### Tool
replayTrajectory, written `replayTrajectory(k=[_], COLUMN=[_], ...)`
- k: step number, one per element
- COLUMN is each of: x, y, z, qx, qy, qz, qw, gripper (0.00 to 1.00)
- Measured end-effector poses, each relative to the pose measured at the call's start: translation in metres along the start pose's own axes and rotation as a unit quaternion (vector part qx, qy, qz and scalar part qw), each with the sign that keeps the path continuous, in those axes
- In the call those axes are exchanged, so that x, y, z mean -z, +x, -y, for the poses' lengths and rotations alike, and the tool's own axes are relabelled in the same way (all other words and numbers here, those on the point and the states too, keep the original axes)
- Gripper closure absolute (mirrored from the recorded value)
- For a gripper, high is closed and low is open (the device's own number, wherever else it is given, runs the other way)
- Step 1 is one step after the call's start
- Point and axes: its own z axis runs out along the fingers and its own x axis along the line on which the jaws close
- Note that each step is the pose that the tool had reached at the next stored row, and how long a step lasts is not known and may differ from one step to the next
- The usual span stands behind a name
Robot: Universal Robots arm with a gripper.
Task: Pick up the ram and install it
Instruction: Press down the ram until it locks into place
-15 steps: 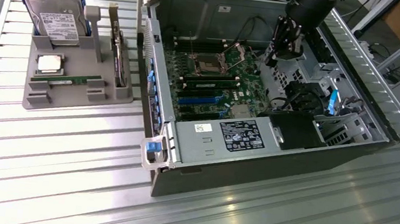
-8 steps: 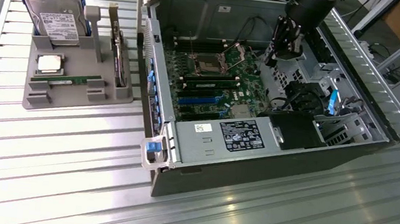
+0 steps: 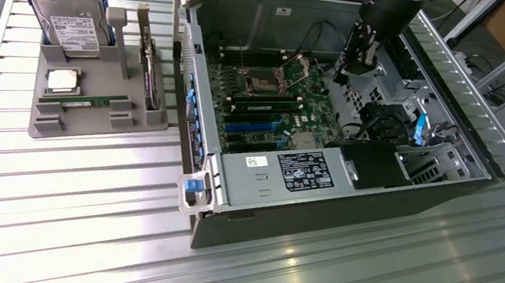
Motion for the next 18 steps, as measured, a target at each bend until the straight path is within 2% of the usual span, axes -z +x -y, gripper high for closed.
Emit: replayTrajectory(k=[9, 11, 15, 17, 18], x=[0.0, 0.0, 0.0, 0.0, 0.0], y=[0.0, 0.0, 0.0, 0.0, 0.0], z=[0.0, 0.0, 0.0, 0.0, 0.0], qx=[-0.039, -0.056, -0.074, -0.087, -0.097], qy=[-0.0042, -0.0061, -0.0081, -0.0095, -0.0107], qz=[0.0014, 0.002, 0.0027, 0.0031, 0.0035], qw=[0.9992, 0.9984, 0.9972, 0.9962, 0.9952], gripper=[0.9, 0.9, 0.9, 0.9, 0.9])
